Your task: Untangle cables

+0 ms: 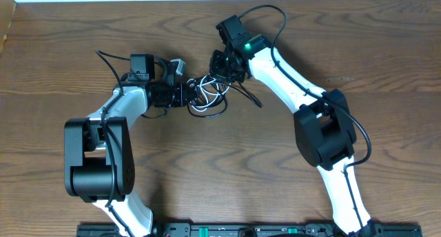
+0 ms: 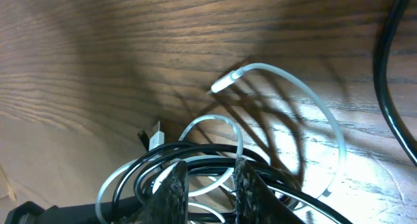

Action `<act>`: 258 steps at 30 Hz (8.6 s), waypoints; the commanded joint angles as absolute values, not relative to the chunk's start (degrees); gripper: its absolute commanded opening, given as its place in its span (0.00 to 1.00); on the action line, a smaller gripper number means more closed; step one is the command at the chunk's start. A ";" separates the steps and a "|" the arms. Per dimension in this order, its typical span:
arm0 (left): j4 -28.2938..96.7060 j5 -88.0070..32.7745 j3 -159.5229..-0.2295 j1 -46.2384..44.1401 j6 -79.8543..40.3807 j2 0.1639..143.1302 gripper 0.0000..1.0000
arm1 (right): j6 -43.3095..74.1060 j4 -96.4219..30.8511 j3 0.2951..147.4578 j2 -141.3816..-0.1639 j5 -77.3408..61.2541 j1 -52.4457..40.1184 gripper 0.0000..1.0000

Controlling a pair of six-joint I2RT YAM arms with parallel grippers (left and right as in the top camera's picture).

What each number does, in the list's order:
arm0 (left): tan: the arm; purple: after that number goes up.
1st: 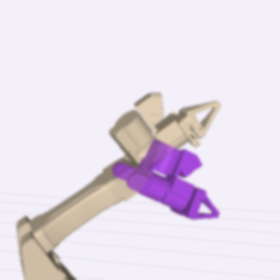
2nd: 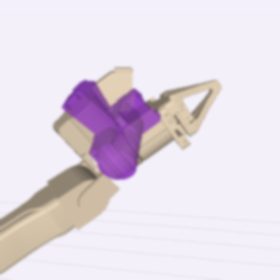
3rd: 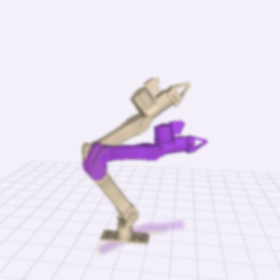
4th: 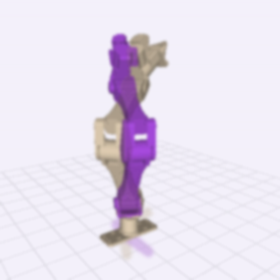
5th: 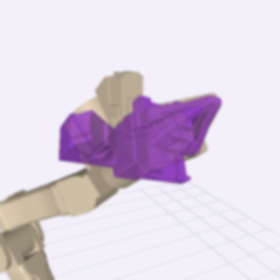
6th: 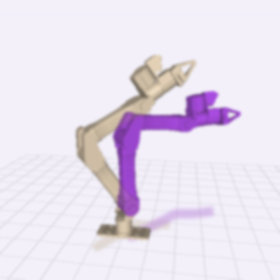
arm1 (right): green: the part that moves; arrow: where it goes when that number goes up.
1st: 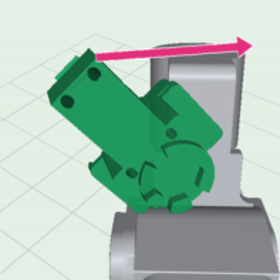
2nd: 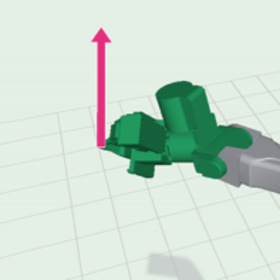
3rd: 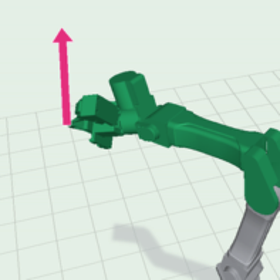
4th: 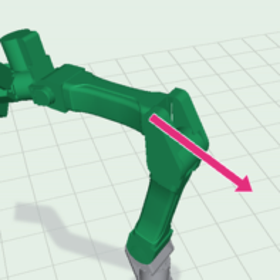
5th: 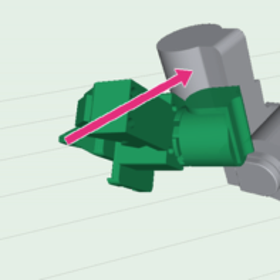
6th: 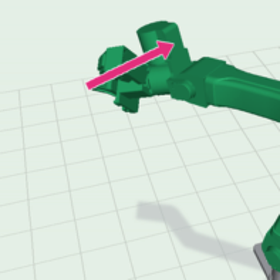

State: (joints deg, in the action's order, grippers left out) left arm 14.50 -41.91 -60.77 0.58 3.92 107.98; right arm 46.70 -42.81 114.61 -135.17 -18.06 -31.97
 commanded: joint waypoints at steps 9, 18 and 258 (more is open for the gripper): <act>14.35 -42.87 -60.34 0.54 4.93 106.43 0.08 | 57.28 -39.46 113.75 -136.03 -16.75 -34.15 0.43; 14.37 -43.72 -60.34 0.54 4.93 106.43 0.08 | 61.71 -40.27 113.69 -136.03 -9.74 -35.79 0.24; 17.65 -48.36 -60.66 5.65 -2.81 103.70 0.59 | 6.72 -35.29 104.03 -121.54 -23.55 -36.03 0.01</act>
State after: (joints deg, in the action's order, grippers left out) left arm 17.34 -34.87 -60.66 4.80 -10.44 106.06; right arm 12.01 -34.79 103.70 -125.73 -17.47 -36.91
